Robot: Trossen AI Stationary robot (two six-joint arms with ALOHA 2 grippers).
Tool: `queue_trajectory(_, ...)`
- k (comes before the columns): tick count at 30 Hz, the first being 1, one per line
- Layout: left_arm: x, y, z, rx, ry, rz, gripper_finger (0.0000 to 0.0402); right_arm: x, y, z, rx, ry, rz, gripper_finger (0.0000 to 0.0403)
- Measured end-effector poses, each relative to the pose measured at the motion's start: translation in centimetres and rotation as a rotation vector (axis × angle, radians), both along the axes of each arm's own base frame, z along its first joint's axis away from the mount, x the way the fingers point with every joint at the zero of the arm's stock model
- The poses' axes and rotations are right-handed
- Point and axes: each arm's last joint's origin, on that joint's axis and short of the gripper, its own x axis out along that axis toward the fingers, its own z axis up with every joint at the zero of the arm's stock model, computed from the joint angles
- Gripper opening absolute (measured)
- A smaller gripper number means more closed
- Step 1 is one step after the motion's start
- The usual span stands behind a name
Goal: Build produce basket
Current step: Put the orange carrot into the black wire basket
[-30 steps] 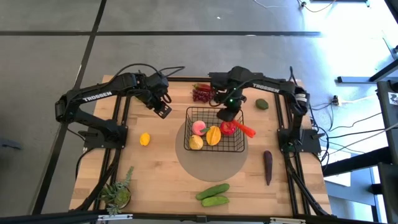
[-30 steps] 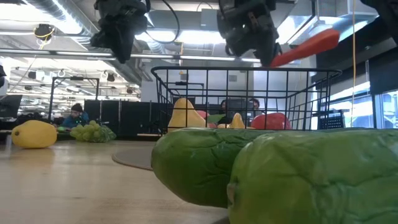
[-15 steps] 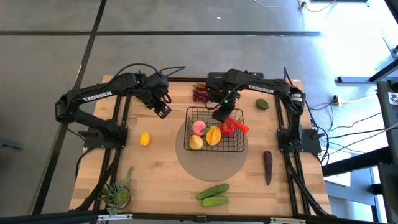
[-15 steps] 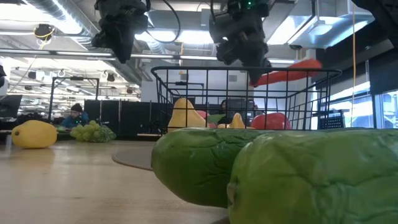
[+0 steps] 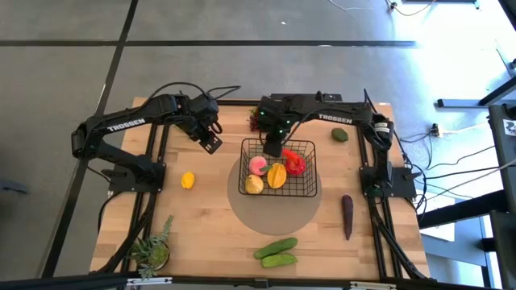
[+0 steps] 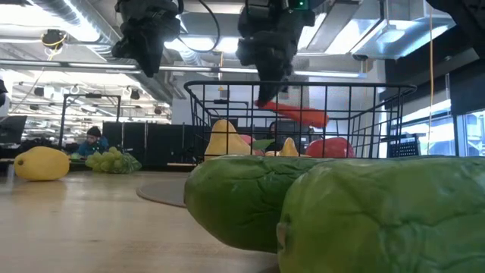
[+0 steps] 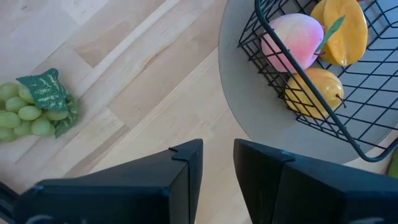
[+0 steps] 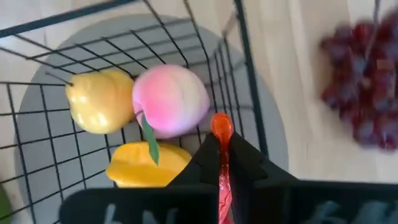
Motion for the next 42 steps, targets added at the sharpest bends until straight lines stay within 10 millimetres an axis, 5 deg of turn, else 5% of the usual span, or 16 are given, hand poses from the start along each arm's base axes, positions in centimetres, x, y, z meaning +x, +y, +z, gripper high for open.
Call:
queue_trajectory(9,0.0,0.0,0.0,-0.001,-0.006,0.006,0.008,1.9,1.5,-1.6,-0.093,-0.036,0.183,0.0001)
queue_trajectory(30,0.2,0.1,0.1,-0.004,-0.023,0.025,0.008,3.6,1.7,-4.4,-0.13,-0.05,0.261,0.0)
queue_trajectory(42,0.2,0.1,0.1,-0.002,-0.025,0.022,0.008,3.6,1.8,-4.5,-0.113,-0.05,0.245,0.005)
